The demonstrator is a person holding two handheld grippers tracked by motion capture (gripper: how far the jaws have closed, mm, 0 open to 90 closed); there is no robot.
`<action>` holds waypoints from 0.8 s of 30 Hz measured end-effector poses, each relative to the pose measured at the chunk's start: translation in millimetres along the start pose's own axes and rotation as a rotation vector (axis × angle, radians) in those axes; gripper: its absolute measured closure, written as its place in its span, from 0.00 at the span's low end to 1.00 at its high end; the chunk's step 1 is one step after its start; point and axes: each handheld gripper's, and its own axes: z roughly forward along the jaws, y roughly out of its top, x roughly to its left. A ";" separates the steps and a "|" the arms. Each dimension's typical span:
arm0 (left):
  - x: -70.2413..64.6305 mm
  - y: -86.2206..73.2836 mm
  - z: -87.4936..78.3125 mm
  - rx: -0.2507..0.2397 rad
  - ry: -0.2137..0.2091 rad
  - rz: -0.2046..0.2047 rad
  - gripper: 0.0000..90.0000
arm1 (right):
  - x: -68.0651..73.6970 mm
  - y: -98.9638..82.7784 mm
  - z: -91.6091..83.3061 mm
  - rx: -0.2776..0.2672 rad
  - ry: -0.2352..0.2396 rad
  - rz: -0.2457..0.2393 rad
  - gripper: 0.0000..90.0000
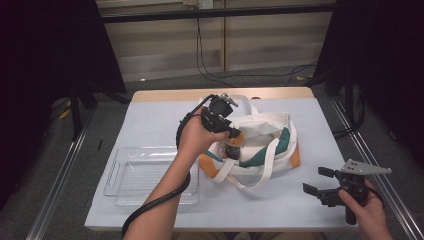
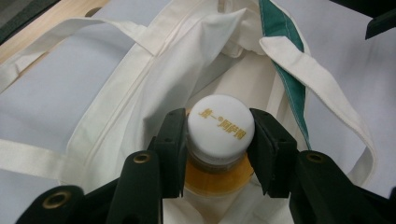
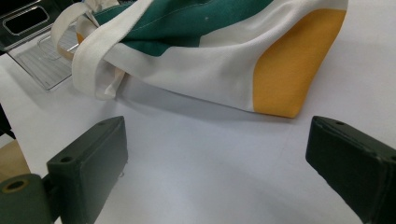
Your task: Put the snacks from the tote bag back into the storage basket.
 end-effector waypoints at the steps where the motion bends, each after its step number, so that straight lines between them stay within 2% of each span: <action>1: -0.4 1.4 -1.2 0.006 0.001 0.002 0.66 | -0.3 -0.1 0.1 0.000 0.001 0.000 0.06; 7: -3.3 13.5 -10.7 0.009 0.007 0.007 0.66 | 0.1 0.0 0.0 0.000 0.001 0.000 0.06; 15: -5.2 28.9 -27.9 0.048 0.017 0.022 0.66 | 0.3 -0.2 0.0 -0.001 0.003 -0.003 0.06; 24: -3.5 39.3 -51.7 0.100 0.023 0.049 0.66 | 0.3 -0.3 0.7 0.002 0.008 -0.007 0.06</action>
